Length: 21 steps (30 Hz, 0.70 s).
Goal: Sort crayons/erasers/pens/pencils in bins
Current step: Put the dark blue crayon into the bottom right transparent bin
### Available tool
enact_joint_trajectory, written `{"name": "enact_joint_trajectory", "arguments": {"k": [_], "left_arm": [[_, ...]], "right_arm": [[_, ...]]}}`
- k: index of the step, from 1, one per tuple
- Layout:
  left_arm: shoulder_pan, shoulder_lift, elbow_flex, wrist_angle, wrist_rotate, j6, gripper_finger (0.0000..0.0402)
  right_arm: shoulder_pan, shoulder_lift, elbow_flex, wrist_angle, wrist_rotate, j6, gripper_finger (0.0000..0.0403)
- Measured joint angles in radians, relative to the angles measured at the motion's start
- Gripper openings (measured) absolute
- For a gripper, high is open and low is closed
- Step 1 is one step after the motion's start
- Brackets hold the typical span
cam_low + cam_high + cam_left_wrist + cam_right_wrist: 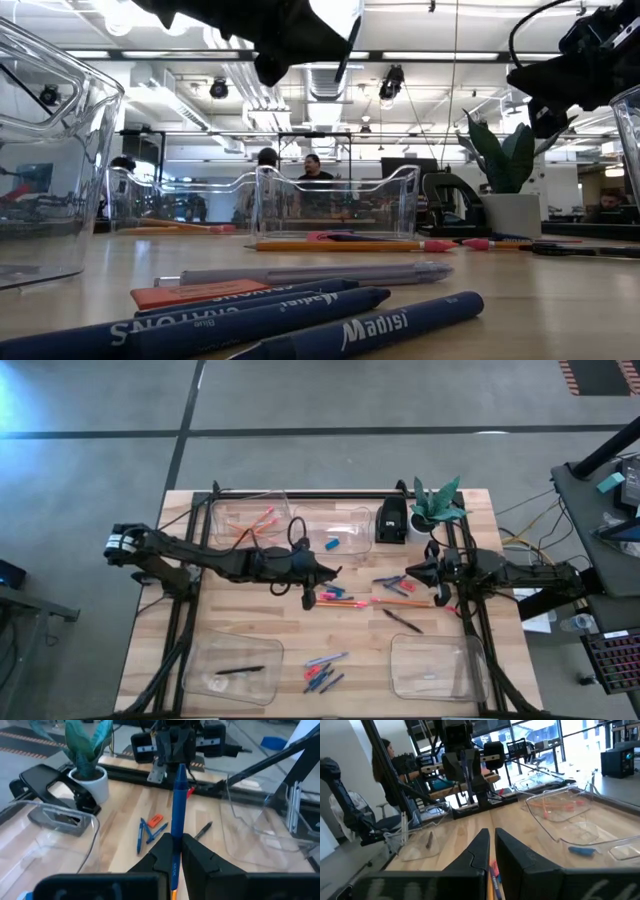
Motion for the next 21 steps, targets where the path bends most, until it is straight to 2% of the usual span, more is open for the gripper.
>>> {"name": "enact_joint_trajectory", "arguments": {"k": [7,13,21], "left_arm": [[-0.007,0.0,-0.018,0.061,0.002,-0.009,0.001],[-0.007,0.0,-0.021,0.1,0.003,-0.003,0.001],[-0.007,0.051,-0.021,0.205,0.008,0.046,0.001]], "right_arm": [[0.0,0.0,0.0,0.03,0.001,-0.127,0.0022],[0.0,0.0,0.0,0.183,0.001,-0.103,0.0022],[0.0,0.009,0.0,0.39,0.028,-0.156,0.0022]]}}
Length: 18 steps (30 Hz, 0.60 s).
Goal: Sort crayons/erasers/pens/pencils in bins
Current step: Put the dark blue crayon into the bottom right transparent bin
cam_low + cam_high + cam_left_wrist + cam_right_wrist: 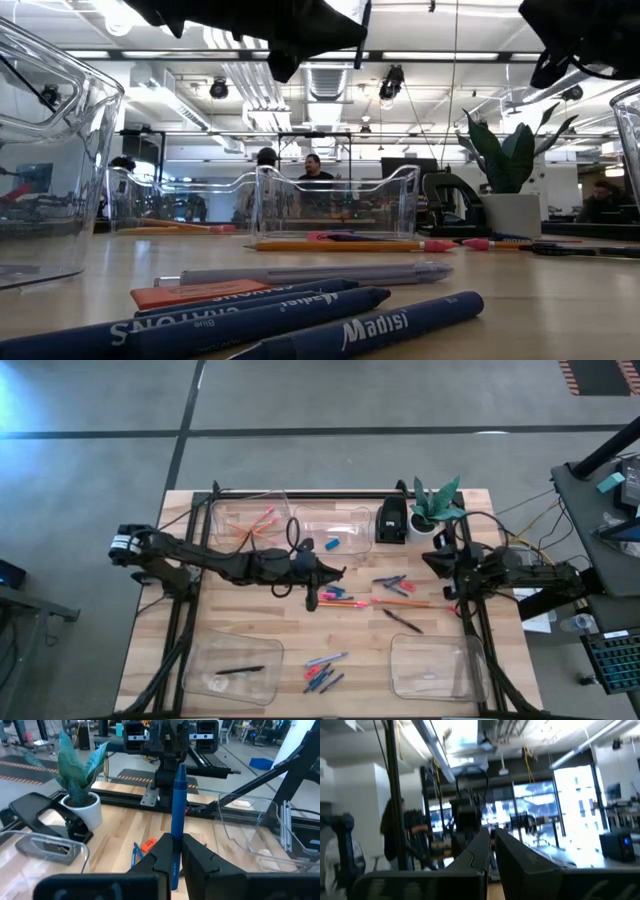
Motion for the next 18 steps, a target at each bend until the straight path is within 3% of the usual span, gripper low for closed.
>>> {"name": "enact_joint_trajectory", "arguments": {"k": [8,18], "left_arm": [[0.001,0.028,0.006,0.043,0.003,0.021,0.001],[0.002,0.027,0.007,0.06,0.004,0.032,0.001]], "right_arm": [[0.0,0.084,0.0,0.042,0.0,0.055,0.0022],[0.0,0.346,0.0,0.424,0.0,0.043,0.0022]]}}
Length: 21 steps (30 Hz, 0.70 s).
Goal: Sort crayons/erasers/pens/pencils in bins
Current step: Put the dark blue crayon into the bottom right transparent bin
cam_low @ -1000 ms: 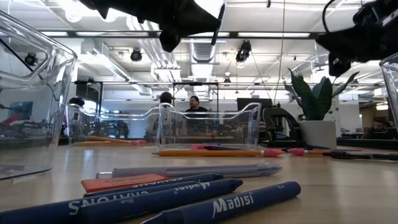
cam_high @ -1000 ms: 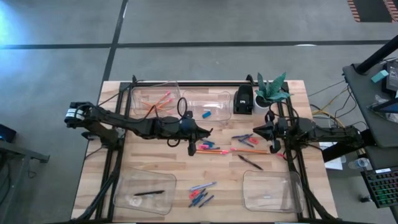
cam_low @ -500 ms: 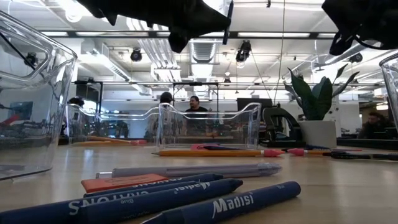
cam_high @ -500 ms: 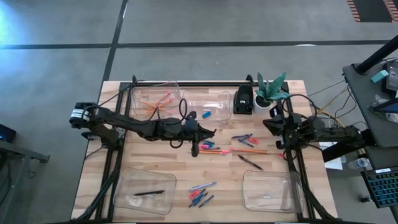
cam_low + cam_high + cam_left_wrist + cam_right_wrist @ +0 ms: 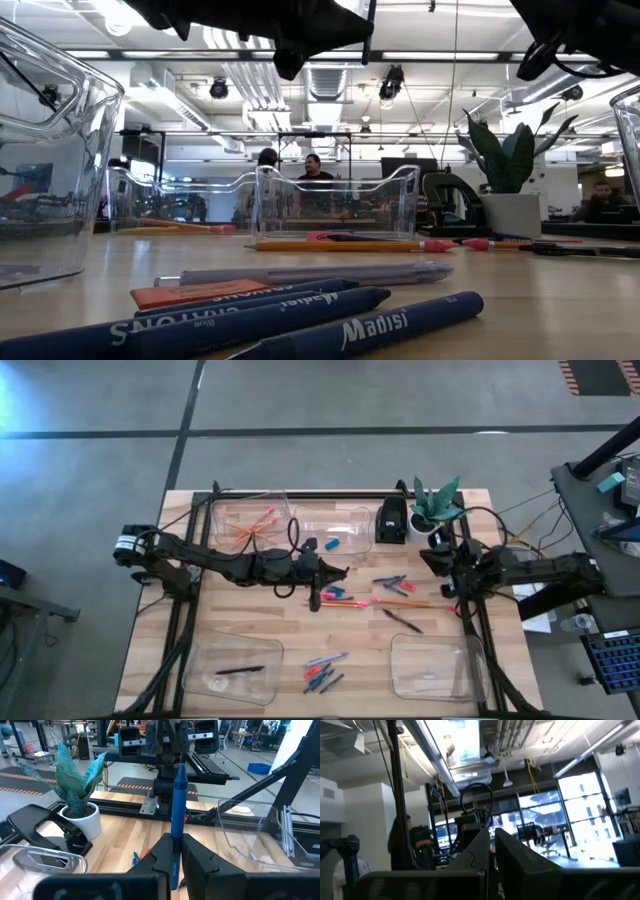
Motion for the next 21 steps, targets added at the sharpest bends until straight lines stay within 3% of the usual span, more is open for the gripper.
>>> {"name": "enact_joint_trajectory", "arguments": {"k": [7,21], "left_arm": [[0.0,0.0,0.0,-0.001,0.032,-0.003,0.0011],[-0.002,0.0,0.0,-0.001,0.035,-0.01,0.0011]], "right_arm": [[0.0,0.156,0.003,0.181,0.0,-0.01,0.0022],[0.0,0.47,0.263,0.141,-0.011,0.064,0.0022]]}}
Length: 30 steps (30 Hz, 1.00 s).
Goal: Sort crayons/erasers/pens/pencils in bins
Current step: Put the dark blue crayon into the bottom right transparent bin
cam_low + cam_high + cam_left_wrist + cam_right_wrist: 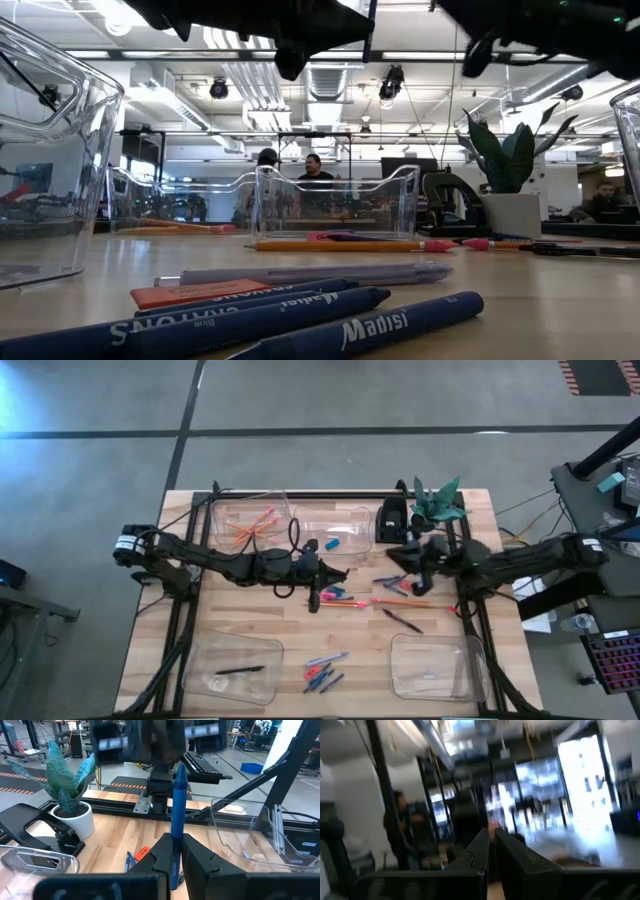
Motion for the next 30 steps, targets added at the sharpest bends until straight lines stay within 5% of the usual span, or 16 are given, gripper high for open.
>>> {"name": "enact_joint_trajectory", "arguments": {"k": [7,24,30], "left_arm": [[-0.004,0.0,-0.006,-0.01,0.011,-0.001,0.0012],[-0.011,0.0,-0.007,-0.025,0.013,-0.001,0.0012],[-0.014,0.0,-0.007,-0.027,0.013,-0.001,0.0012]], "right_arm": [[0.0,0.082,0.156,-0.29,0.0,-0.029,0.0022],[0.003,0.124,0.328,-0.623,-0.026,-0.034,0.0022],[0.003,0.184,0.365,-0.616,-0.026,-0.043,0.0025]]}}
